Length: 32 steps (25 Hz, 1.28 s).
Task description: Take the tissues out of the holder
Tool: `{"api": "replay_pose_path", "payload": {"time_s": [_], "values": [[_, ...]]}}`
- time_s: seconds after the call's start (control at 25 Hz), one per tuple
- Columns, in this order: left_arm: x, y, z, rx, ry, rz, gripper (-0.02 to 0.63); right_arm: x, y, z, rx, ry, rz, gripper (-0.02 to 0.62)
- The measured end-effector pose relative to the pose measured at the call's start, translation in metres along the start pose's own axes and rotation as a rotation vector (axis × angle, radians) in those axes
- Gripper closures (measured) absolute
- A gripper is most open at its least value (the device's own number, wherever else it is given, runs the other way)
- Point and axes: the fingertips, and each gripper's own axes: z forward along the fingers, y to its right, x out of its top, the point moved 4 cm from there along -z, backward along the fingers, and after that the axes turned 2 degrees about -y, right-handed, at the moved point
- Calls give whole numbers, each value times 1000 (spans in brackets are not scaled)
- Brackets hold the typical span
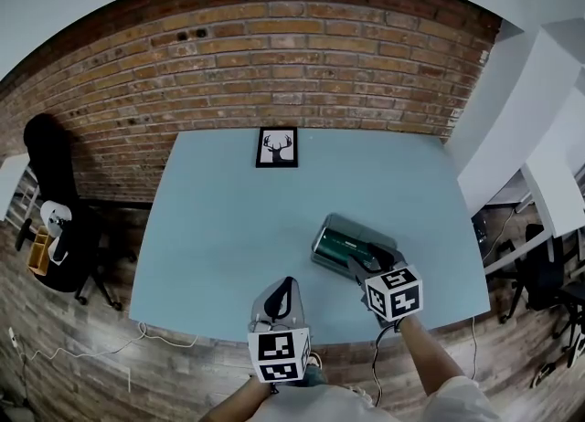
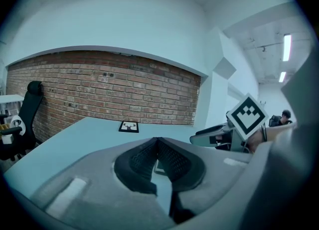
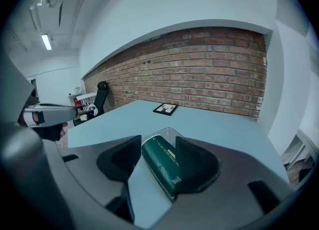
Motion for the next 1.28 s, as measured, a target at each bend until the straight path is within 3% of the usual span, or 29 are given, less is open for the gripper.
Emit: {"api": "replay_pose_path", "payload": {"time_s": [0.56, 0.92, 1.04, 1.28], "values": [[-1, 1, 22, 29, -19, 6, 598, -11, 16, 46, 111, -149, -110, 307], [-9, -9, 31, 79, -34, -28, 598, -19, 23, 74, 235, -324, -293, 287], [-12, -14, 33, 98, -41, -42, 598, -26, 22, 81, 282, -376, -321, 255], [-18, -25, 33, 143, -48, -72, 598, -38, 25, 90, 307, -437, -377, 255]]}}
